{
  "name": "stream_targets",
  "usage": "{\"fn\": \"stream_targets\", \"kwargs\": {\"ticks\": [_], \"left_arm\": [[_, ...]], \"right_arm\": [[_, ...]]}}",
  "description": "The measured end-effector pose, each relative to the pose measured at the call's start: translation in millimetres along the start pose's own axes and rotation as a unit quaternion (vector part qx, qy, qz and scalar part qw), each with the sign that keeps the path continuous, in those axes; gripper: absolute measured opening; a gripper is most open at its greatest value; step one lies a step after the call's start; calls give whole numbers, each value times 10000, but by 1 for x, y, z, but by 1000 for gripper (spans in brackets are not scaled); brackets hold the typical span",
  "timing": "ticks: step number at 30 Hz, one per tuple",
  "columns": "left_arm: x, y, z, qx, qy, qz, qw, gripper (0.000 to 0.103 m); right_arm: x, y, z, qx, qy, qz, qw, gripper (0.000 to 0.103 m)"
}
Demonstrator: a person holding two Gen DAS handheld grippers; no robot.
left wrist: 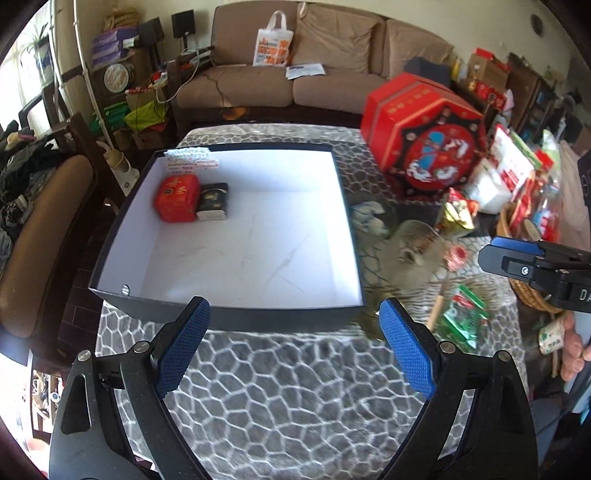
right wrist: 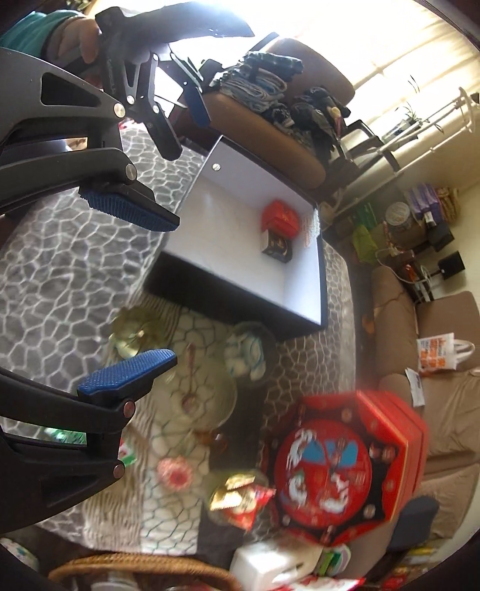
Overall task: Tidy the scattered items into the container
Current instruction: 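Withdraw both tools from the box back toward the table, then grasp the glass cup with spoon by its rim with the right tool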
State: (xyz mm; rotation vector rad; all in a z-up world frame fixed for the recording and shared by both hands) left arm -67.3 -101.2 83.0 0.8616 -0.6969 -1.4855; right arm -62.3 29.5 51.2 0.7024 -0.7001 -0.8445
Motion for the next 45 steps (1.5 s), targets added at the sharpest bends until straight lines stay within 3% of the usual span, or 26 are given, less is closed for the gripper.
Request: {"fn": "stream_targets", "kwargs": {"ticks": [4,6,9,16,22,25,33,35,38,41,42,45], "left_arm": [[-28,2,-12,-2,-25,-78,10000,99],[-40,2,-18,-73,56,-246,9997,103],[-55,-3,-27,-34,145,-491,9987,103],[-90,-40,-55,124,42,-665,9977,103],[-115,-63,-82,-385,-211,-861,9953,103],[-123,-77,-89,-406,-138,-1014,9939,103],[-130,-109,-91,-277,-9,-1057,9940,103],[-127,-108,-83,-398,158,-1078,9933,103],[-125,-108,-61,-570,494,-916,9929,102],[-125,-118,-41,-508,775,-685,9933,95],[-126,-124,-34,-438,880,-604,9933,87],[-126,-142,-20,-223,1122,-450,9924,77]], "right_arm": [[-18,17,-19,-99,-112,-108,9998,74],[-32,24,-30,-126,-239,-155,9995,83],[-59,35,-45,-165,-536,-145,9983,84],[-123,49,-87,-274,-1004,-373,9939,85],[-148,50,-115,-601,-589,-828,9930,85],[-154,42,-127,-606,-355,-1080,9917,85],[-173,6,-147,-378,-514,-777,9949,82],[-173,2,-142,-360,-588,-613,9957,76],[-169,-6,-115,-336,-732,-286,9963,57],[-161,-20,-75,-163,-1005,105,9948,57],[-160,-28,-60,-108,-1178,306,9925,57],[-158,-52,-29,180,-1323,313,9905,57]]}}
Point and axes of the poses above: each gripper's, at about its wrist camera, not at the fingertips, and y roughly against the way its jaws point, x to its left, z to its top, the point moved 5 cm from there along -y, roughly the way its jaws point, and after that the axes turned 6 degrees about y, right-handed, at the moved point
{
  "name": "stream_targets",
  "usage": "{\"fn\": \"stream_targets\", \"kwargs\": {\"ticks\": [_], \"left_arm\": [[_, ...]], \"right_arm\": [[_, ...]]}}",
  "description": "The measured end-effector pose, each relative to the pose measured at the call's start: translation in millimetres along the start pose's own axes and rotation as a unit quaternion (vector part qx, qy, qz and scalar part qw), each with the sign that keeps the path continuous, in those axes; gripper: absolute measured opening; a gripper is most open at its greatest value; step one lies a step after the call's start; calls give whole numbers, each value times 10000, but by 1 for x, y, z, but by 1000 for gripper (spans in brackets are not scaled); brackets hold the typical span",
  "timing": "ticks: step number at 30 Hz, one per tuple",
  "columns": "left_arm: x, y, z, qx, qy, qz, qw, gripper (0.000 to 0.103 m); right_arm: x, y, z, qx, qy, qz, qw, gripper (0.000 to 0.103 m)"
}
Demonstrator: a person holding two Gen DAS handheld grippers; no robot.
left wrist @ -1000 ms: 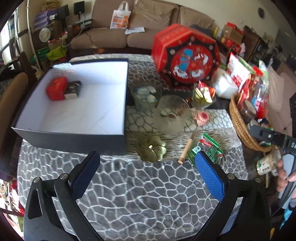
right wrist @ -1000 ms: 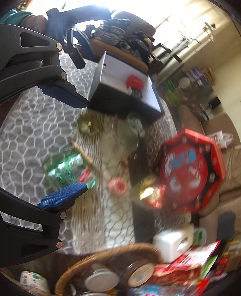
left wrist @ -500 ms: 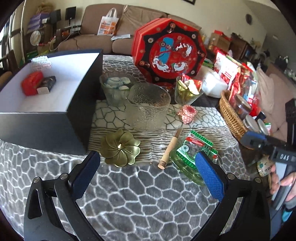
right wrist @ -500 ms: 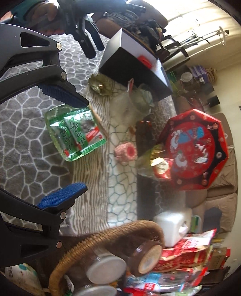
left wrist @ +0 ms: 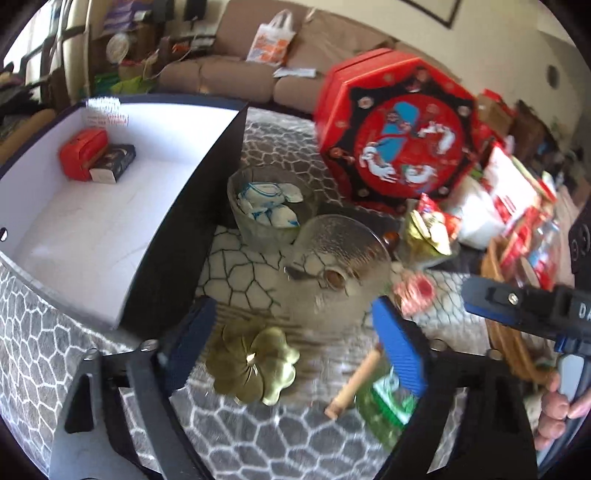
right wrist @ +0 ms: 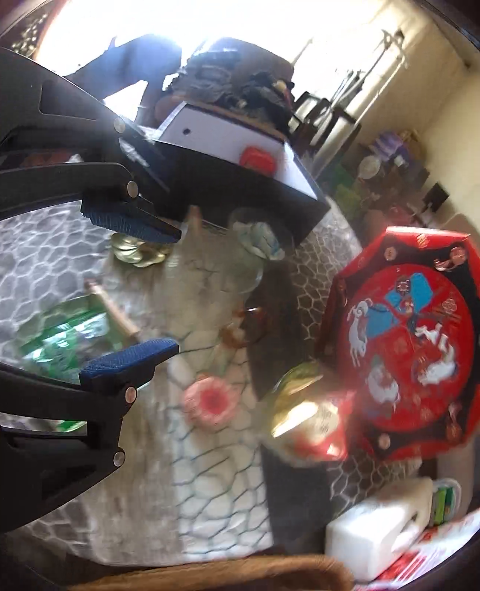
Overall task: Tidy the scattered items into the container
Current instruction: 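Grasp the glass cup with spoon by its rim with the right tool, then lower the glass cup with spoon into the box and open the right tool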
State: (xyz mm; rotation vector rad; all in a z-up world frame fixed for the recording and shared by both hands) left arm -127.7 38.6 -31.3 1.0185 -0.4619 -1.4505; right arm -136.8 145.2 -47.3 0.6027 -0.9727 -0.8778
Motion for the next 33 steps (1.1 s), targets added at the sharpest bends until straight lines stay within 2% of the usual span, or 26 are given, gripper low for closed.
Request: {"fn": "stream_targets", "kwargs": {"ticks": [2,6,8,9,10,11,13,15,17,19,24,26,27,28,33], "left_arm": [[1,-7,5,19,120,91,9999,78],[1,-14,4,75,215,113,9997,78],[1,-17,1,35,194,216,9996,77],[1,-21,0,70,257,249,9993,69],[2,-24,-1,125,347,267,9990,55],[3,-27,-2,192,458,297,9983,54],[4,-32,-5,196,769,190,9967,56],[2,-35,-7,197,920,256,9952,56],[0,-39,-10,241,1154,332,9925,60],[-2,-45,-13,344,1371,305,9895,68],[-1,-61,-14,546,1608,232,9852,66],[1,-69,-13,676,1759,85,9821,60],[1,-71,-12,711,1769,-27,9816,46],[0,-71,-10,718,1736,-26,9822,40],[-5,-66,-12,691,1520,62,9859,34]], "right_arm": [[2,-16,14,207,12,-155,9997,57],[-1,-46,29,716,-342,-260,9965,56],[1,-57,33,845,-212,-457,9951,51],[2,-62,34,939,-76,-621,9936,45],[2,-69,34,1057,11,-731,9917,43],[1,-73,33,1129,12,-755,9907,42],[-1,-80,34,1208,-15,-768,9897,41],[-2,-87,36,1268,8,-844,9883,40],[-2,-91,37,1327,12,-844,9876,38],[-3,-96,36,1400,23,-880,9862,33],[-7,-104,36,1468,-14,-818,9858,20],[-6,-107,36,1458,-30,-772,9863,17],[-5,-107,37,1441,22,-783,9865,17],[-3,-106,36,1426,94,-777,9867,17],[0,-96,30,1258,215,-807,9885,16]]}}
Point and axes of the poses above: each gripper's, at about its wrist camera, not at the fingertips, and y roughly against the way its jaws point, x to its left, z to its top, the point moved 5 cm from there along -y, roughly the way its jaws point, and after that the axes turned 6 degrees about y, right-handed, at the moved point
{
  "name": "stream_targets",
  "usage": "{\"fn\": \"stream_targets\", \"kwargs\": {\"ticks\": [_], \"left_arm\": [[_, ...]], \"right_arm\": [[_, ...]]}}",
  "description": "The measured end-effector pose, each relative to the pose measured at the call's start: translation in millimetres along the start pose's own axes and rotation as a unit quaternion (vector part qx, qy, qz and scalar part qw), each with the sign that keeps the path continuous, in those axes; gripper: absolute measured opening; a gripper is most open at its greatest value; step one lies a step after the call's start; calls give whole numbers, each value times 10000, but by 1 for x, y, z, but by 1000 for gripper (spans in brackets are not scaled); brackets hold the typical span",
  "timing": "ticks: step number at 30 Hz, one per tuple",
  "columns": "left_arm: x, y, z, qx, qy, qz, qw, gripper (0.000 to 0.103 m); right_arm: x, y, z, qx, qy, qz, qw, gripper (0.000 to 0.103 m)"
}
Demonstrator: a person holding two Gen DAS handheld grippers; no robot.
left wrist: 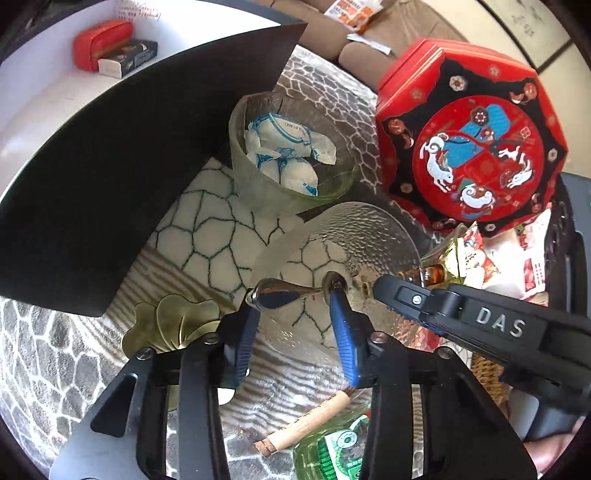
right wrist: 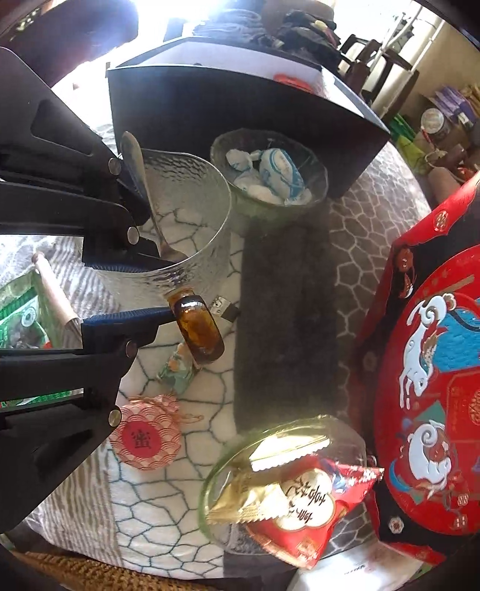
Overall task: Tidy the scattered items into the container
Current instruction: 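Lower the glass cup with spoon into the box and open the right tool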
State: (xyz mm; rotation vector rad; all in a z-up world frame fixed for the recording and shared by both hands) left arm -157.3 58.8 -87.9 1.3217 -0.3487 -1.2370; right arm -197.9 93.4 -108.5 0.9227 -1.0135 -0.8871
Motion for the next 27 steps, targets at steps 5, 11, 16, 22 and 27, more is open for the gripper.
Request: {"fn": "stream_targets", "kwargs": {"ticks": [5,11,16,22,27], "left_arm": [[-7,14,-5,14,-283,-70,9996,30],[-33,60,0,-184,-640,-313,9973,30],[-49,118,19,-519,-793,-579,9938,29],[-29,181,61,-796,-834,-635,9913,29],[19,205,106,-735,-799,-326,9936,30]], "right_arm": [[1,19,-13,-231,68,-54,9997,16],[7,72,-19,-548,133,94,9984,15],[37,132,-13,-945,388,-89,9947,16],[109,178,-1,-1258,774,-148,9889,16],[174,165,14,-1108,926,70,9895,15]]}}
Point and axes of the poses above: each gripper's, at about its wrist camera, not at the fingertips, and y roughly against the way its jaws point, x to its left, z to its top, the point moved 5 cm from there along -y, roughly the way its jaws point, and after that the axes turned 6 degrees about y, right-handed, at the moved point
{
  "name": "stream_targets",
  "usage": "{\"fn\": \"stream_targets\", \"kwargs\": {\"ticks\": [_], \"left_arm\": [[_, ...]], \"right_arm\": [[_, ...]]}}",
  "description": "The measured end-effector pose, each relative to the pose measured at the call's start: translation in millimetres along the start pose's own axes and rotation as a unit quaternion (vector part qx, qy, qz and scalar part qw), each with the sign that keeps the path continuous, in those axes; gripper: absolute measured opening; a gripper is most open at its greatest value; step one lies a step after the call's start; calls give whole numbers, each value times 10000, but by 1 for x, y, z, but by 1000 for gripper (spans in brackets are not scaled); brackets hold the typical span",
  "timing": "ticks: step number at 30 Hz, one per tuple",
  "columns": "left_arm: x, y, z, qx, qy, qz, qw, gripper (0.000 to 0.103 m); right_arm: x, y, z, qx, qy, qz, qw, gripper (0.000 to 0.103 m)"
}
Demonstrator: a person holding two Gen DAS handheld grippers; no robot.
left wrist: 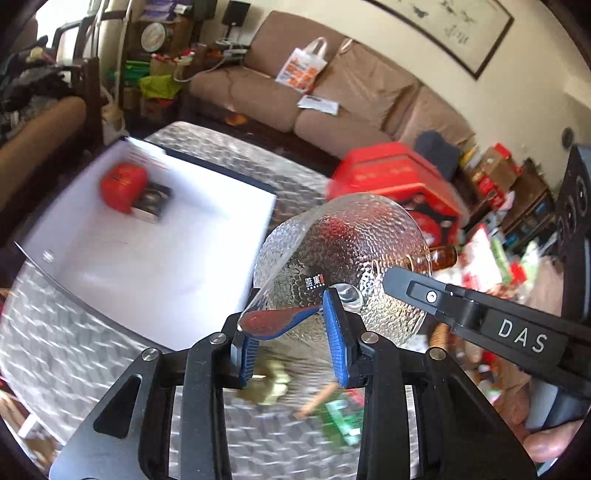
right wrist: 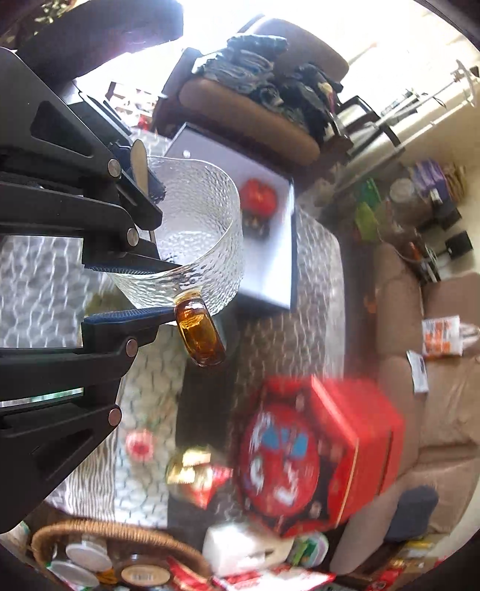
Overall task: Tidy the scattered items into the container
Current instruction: 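Lower the glass cup with spoon into the box and open the right tool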
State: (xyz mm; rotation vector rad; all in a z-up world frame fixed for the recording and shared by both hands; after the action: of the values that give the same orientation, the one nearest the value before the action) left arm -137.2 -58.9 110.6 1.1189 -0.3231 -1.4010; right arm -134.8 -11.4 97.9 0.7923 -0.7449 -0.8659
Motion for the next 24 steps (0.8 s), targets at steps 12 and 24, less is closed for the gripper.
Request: {"fn": "stream_targets", "kwargs": {"ticks": [12,24], "left_arm": [[168,-31,66,461,133,880,9950,31],[242,-121,79,1293,285,1203,9839,39]], "right_arm": [[129,-160,40,797,104,660,9946,14],[140,-297,49,1428,-99,796,9865,11]]}}
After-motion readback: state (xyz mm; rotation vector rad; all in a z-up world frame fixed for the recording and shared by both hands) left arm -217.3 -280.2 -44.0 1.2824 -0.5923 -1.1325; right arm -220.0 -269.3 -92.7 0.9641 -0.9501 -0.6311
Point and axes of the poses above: each gripper's, at about its wrist camera, not at the fingertips, and y roughly against the way its jaws point, x to its left, z to its top, the point moved 5 cm from there along -y, roughly the way its jaws point, and after that the axes turned 6 degrees about y, right-handed, at the moved point
